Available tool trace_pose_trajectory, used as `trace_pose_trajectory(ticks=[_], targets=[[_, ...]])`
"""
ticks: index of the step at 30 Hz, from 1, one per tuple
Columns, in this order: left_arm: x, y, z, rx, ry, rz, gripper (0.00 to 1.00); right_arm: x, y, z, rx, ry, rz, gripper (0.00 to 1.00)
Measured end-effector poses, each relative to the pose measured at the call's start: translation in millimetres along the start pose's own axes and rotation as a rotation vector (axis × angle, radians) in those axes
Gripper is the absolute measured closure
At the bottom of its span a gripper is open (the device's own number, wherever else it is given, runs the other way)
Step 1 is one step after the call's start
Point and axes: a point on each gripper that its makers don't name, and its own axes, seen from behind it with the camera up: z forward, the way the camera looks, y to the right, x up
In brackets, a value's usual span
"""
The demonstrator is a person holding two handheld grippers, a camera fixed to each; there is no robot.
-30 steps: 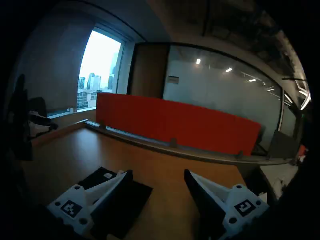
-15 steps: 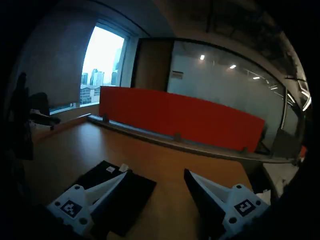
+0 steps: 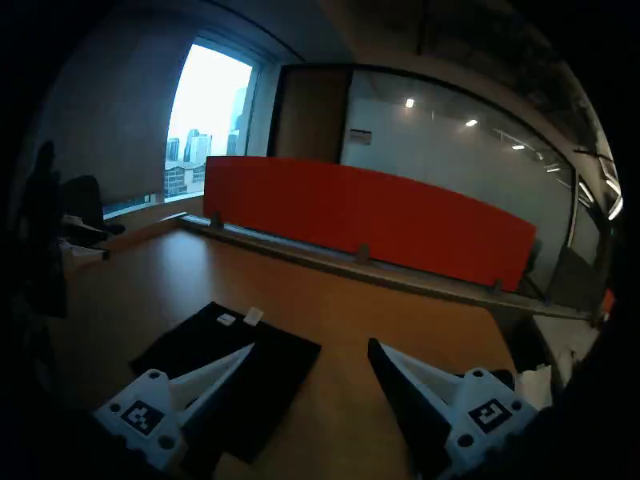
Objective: Fold towel
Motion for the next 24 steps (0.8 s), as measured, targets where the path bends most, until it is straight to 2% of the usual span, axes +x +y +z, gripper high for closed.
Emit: trace_pose_trajectory(ticks=[24], targets=[[-92.6, 34.4, 15.2, -0.083, -0.163, 0.025, 0.01, -97.7, -31.9, 14.6, 0.086, -0.163, -0.016, 0.01]])
